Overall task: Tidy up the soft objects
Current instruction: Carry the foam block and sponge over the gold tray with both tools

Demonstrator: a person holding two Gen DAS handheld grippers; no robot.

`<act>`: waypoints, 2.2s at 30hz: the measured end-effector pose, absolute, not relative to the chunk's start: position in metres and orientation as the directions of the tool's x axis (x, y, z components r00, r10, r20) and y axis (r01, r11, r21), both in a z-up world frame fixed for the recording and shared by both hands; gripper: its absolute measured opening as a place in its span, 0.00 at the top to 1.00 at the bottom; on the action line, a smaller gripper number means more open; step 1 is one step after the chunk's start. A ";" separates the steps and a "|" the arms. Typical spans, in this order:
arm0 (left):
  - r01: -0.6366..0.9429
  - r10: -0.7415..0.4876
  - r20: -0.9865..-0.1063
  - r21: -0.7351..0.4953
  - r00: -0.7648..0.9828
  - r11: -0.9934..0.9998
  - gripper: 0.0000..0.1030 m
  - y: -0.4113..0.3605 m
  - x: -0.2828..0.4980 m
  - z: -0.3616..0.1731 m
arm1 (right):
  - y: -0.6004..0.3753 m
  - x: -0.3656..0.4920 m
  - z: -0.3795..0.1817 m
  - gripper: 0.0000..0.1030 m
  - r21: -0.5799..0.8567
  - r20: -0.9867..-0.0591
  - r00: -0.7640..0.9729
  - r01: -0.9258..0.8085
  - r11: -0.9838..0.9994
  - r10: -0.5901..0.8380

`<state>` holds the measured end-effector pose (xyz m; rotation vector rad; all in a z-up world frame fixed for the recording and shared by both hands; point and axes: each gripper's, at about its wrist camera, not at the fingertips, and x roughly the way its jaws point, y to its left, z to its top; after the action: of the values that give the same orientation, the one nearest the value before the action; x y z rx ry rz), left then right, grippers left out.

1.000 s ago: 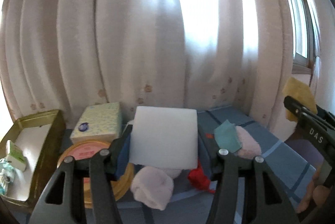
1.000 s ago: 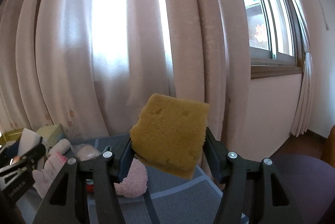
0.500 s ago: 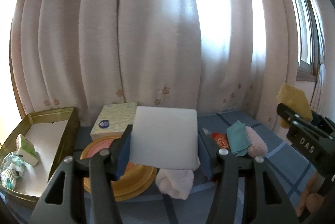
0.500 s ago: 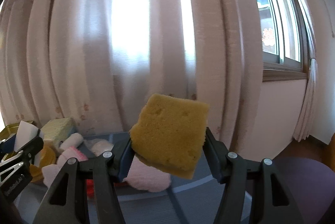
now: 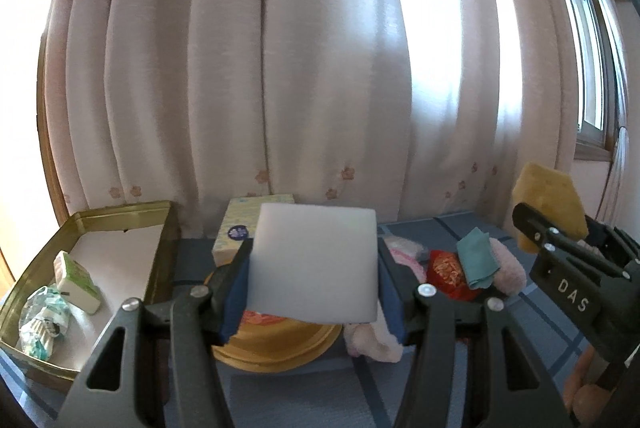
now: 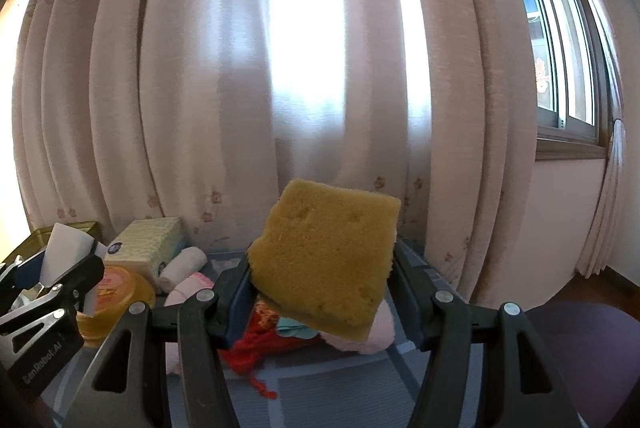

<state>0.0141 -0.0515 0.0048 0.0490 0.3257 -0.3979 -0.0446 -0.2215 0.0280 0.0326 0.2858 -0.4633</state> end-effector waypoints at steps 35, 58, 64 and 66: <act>0.225 -0.238 -0.301 -0.078 0.923 0.971 0.46 0.049 0.025 0.004 | -0.116 -0.019 0.028 0.39 -0.061 -0.267 0.923 0.272 0.960 -0.278; 0.011 -0.040 -0.336 -0.088 0.941 0.996 0.46 0.137 0.066 0.001 | -0.028 0.011 0.023 0.39 -0.179 -0.233 0.964 0.089 0.980 -0.130; -0.037 0.011 -0.359 -0.067 0.933 0.997 0.46 0.154 0.079 -0.001 | 0.011 0.030 0.021 0.39 -0.227 -0.240 0.970 -0.009 0.974 -0.047; -0.048 0.020 -0.367 -0.067 0.930 0.997 0.46 0.161 0.084 -0.003 | 0.019 0.037 0.021 0.39 -0.224 -0.256 0.966 -0.040 0.974 -0.019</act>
<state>0.0835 0.1606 -0.0031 -0.0757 0.3750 0.0346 0.0372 0.0194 0.0212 -0.2300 0.2600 0.0106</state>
